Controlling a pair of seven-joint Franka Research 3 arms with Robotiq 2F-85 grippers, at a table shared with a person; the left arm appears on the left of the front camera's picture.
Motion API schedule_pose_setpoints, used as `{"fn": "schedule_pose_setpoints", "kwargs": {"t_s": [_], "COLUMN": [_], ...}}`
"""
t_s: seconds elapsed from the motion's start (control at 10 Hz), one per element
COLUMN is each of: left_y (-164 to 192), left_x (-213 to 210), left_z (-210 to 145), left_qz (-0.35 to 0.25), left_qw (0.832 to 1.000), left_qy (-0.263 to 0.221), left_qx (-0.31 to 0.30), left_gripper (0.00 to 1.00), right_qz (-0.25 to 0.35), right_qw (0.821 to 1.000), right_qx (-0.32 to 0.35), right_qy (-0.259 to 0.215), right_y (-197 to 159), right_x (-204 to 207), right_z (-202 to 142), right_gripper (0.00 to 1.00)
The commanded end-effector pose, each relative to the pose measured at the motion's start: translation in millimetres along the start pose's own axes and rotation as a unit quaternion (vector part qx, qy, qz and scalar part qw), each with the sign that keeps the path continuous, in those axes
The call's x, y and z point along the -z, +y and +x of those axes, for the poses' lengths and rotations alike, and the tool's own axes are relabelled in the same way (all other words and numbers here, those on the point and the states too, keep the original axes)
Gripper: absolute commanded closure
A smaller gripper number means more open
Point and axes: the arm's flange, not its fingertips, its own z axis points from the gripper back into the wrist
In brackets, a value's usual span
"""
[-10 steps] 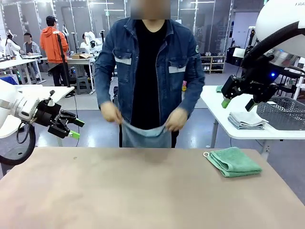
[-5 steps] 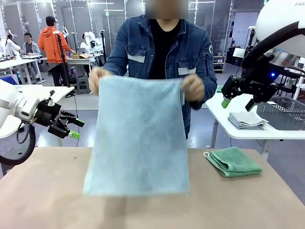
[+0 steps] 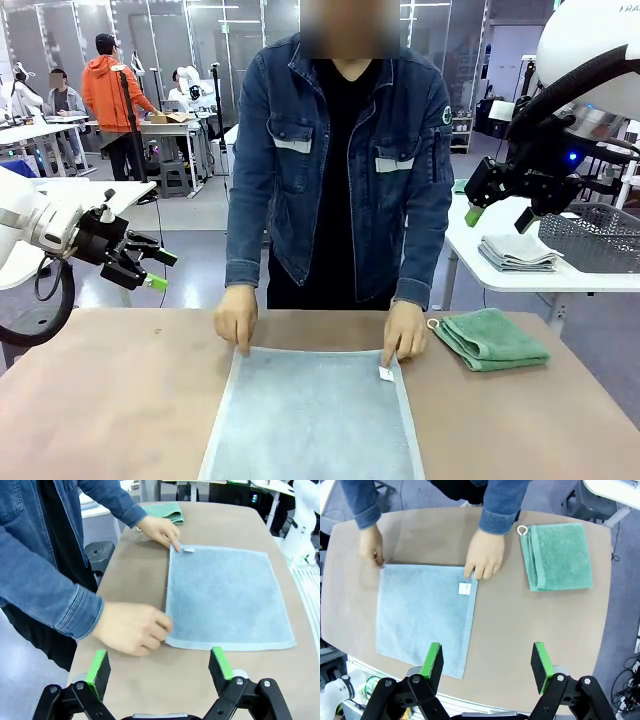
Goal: Fold the towels and place them in the basket.
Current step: When a person lays out a Towel with hook on the table, fold it in half twice.
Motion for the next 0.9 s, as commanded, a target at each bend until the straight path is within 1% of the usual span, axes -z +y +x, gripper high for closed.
{"fn": "schedule_pose_setpoints", "kwargs": {"t_s": [0.0,0.8], "left_y": [-1.6,-1.6], "left_x": [-0.1,-0.1], "left_z": [1.4,1.4], "left_qz": [-0.002,-0.002], "left_qw": [1.000,1.000], "left_qy": [-0.002,-0.002], "left_qx": [0.002,0.002], "left_gripper": [0.00,0.00], "right_qz": [0.002,0.000], "right_qw": [1.000,1.000], "right_qx": [0.000,0.000], "right_qy": [-0.003,0.000], "right_y": [1.7,0.0], "right_x": [-1.1,0.0], "right_z": [1.3,0.0], "right_gripper": [0.12,0.12]}}
